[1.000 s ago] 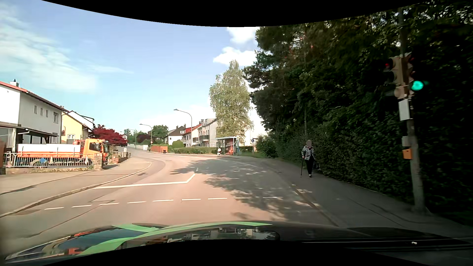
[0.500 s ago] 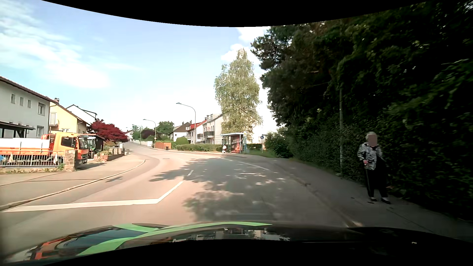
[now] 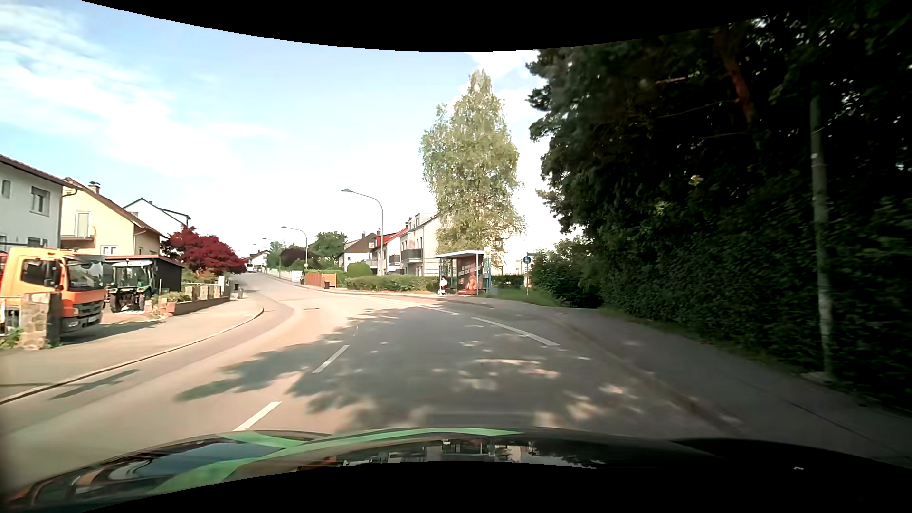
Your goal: Follow the waypoints while adhering to traffic rules and regulations
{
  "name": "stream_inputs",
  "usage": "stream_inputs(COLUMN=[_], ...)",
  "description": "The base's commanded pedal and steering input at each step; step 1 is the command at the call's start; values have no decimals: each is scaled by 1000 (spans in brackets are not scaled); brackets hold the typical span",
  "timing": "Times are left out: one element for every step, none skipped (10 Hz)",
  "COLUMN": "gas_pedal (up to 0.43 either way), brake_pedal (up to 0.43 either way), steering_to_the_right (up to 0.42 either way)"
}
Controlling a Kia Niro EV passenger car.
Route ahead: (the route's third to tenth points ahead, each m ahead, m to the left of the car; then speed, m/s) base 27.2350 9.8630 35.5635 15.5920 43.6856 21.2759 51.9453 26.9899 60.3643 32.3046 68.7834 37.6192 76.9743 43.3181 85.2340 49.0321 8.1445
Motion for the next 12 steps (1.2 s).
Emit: stream_inputs(gas_pedal=[118,118,118,130,130,130,130,130,130,130,138,138], brake_pedal=[0,0,0,0,0,0,0,0,0,0,0,0], steering_to_the_right=[-63,-65,-65,-65,-66,-71,-78,-82,-85,-88,-91,-94])
